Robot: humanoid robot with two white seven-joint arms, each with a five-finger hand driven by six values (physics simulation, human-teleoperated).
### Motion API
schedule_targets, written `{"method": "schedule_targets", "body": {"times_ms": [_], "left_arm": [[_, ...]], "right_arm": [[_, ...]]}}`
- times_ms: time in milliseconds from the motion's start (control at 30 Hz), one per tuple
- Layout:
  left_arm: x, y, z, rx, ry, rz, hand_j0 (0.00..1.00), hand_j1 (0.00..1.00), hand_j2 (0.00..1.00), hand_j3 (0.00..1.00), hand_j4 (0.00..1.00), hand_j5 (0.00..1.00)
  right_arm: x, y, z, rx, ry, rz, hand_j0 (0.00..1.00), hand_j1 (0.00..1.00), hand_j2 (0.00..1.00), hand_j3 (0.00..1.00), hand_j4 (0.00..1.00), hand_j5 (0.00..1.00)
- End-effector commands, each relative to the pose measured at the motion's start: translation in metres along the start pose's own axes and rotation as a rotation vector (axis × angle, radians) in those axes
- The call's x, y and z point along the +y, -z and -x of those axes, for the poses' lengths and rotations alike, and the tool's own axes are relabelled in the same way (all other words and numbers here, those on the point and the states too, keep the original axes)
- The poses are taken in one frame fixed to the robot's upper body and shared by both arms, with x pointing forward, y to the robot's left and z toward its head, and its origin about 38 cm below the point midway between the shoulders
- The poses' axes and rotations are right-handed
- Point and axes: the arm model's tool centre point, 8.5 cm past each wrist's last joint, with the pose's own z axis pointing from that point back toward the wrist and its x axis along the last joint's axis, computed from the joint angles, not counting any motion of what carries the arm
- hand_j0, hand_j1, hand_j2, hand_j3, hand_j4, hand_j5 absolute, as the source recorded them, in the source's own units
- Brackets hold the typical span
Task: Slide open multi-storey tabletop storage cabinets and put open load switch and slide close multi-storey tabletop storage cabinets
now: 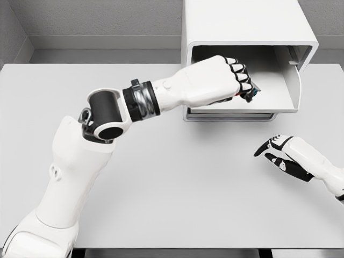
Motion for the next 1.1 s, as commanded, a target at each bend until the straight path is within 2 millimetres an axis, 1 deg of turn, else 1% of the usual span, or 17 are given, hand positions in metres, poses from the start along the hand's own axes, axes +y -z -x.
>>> {"method": "schedule_targets", "body": {"times_ms": [0, 100, 267, 433, 567, 867, 1033, 1067], "left_arm": [[-0.003, 0.0, 0.003, 0.007, -0.014, 0.004, 0.49, 0.49, 0.49, 0.49, 0.49, 0.49], [0.0, 0.0, 0.009, 0.016, -0.01, 0.004, 0.49, 0.49, 0.49, 0.49, 0.49, 0.49], [-0.004, 0.002, 0.014, 0.022, -0.021, 0.019, 0.49, 0.49, 0.49, 0.49, 0.49, 0.49], [-0.001, 0.005, 0.024, 0.03, -0.021, 0.029, 0.49, 0.49, 0.49, 0.49, 0.49, 0.49], [-0.004, 0.006, 0.025, 0.031, -0.028, 0.038, 0.49, 0.49, 0.49, 0.49, 0.49, 0.49], [-0.004, 0.009, 0.028, 0.029, -0.027, 0.047, 0.49, 0.49, 0.49, 0.49, 0.49, 0.49], [-0.005, 0.009, 0.027, 0.028, -0.027, 0.048, 0.53, 0.53, 0.53, 0.53, 0.53, 0.53], [-0.005, 0.009, 0.027, 0.029, -0.026, 0.048, 0.57, 0.57, 0.57, 0.57, 0.57, 0.57]], "right_arm": [[-0.001, 0.0, 0.0, -0.001, 0.005, 0.004, 0.49, 0.49, 0.49, 0.49, 0.49, 0.49], [-0.001, 0.0, 0.0, 0.001, 0.005, 0.004, 0.5, 0.5, 0.5, 0.5, 0.5, 0.5], [0.0, 0.0, -0.001, 0.0, 0.006, 0.001, 0.5, 0.5, 0.5, 0.5, 0.5, 0.5], [0.0, 0.0, -0.001, -0.002, 0.006, 0.001, 0.5, 0.5, 0.5, 0.5, 0.5, 0.5], [0.001, 0.0, -0.001, -0.003, 0.009, 0.001, 0.5, 0.5, 0.5, 0.5, 0.5, 0.5], [0.0, 0.0, -0.001, -0.003, 0.007, 0.001, 0.51, 0.51, 0.51, 0.51, 0.51, 0.51], [0.0, 0.0, -0.001, -0.003, 0.008, 0.0, 0.51, 0.51, 0.51, 0.51, 0.51, 0.51], [0.0, 0.0, -0.001, -0.003, 0.006, 0.002, 0.51, 0.51, 0.51, 0.51, 0.51, 0.51]]}}
